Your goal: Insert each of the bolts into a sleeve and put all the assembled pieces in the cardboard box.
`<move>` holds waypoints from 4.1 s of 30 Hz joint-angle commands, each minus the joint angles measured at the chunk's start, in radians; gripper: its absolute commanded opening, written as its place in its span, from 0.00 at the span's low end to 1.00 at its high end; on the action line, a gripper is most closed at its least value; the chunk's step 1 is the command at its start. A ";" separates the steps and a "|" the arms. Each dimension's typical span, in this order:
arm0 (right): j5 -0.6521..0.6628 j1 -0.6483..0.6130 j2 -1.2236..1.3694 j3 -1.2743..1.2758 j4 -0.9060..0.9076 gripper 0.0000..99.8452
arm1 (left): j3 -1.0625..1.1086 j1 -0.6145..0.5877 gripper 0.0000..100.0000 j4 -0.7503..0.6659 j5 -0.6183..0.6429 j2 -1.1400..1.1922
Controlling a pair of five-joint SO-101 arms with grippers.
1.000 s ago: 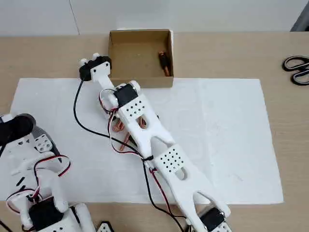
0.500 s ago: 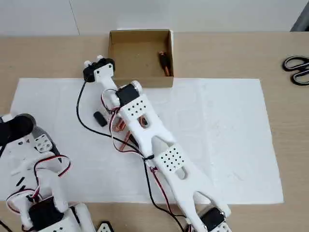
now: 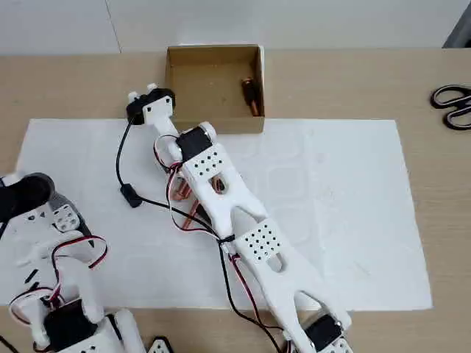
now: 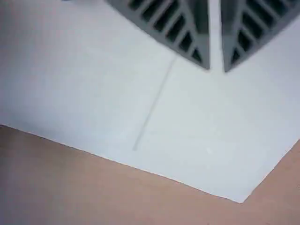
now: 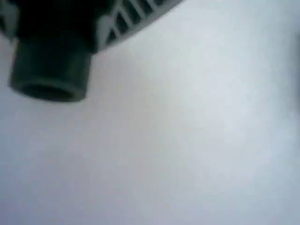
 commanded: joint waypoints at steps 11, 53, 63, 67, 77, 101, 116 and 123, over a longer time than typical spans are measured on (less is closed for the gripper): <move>0.051 0.002 -0.398 0.074 0.074 0.00 | -0.203 0.279 0.01 0.146 0.074 0.087; 0.064 0.536 -2.522 2.450 -0.291 0.00 | -1.653 0.726 0.13 0.732 0.074 1.975; 0.064 0.704 -3.022 2.785 -0.283 0.00 | -1.896 0.726 0.15 0.750 0.023 2.226; 0.069 0.765 -3.086 2.789 -0.266 0.00 | -1.948 0.720 0.15 0.750 0.021 2.295; 0.068 0.800 -3.080 2.786 -0.255 0.00 | -2.101 0.718 0.15 0.749 0.020 2.463; 0.066 0.800 -3.080 2.786 -0.255 0.00 | -2.175 0.585 0.15 0.813 -0.025 2.524; 0.066 0.800 -3.080 2.786 -0.255 0.00 | -2.161 0.589 0.15 0.813 -0.017 2.326; 0.066 0.800 -3.080 2.786 -0.255 0.00 | -2.058 0.606 0.15 0.813 -0.017 2.209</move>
